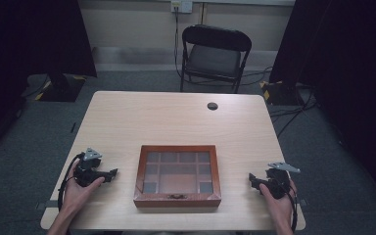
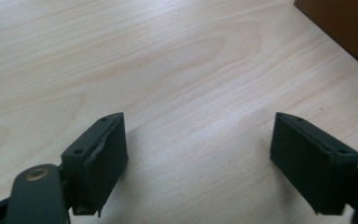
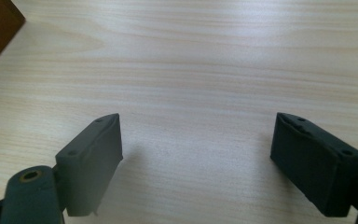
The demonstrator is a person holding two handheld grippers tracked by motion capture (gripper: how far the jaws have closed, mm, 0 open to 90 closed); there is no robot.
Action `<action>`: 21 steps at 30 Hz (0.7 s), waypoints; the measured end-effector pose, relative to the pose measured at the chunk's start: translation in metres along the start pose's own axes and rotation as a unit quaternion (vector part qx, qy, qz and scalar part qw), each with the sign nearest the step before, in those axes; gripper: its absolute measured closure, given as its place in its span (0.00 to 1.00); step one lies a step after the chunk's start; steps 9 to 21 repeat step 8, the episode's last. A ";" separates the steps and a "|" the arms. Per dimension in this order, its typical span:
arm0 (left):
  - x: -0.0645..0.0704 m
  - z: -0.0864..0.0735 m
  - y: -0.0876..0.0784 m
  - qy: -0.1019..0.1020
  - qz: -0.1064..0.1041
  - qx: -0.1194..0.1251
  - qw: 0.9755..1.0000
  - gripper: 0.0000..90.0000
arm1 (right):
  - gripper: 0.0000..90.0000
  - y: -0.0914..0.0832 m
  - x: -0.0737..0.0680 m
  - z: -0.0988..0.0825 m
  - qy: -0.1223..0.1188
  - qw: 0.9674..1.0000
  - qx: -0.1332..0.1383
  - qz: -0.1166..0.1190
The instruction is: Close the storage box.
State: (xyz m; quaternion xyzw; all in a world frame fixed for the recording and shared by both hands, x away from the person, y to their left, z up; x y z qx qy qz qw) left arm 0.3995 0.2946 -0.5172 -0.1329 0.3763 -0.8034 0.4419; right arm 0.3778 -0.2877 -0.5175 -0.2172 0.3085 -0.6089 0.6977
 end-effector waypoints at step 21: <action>0.001 -0.003 0.005 -0.009 0.010 0.033 0.999 0.13 | 0.15 0.002 -0.002 -0.002 -0.016 1.000 0.006 -0.015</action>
Point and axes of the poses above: each handheld gripper's, and its own axes: y roughly forward along the jaws, z roughly out of its top, x roughly to its right, the point moved 3 cm from there along y, roughly forward along the jaws, and after that the axes turned 10 degrees about y, right-handed, at the moved point
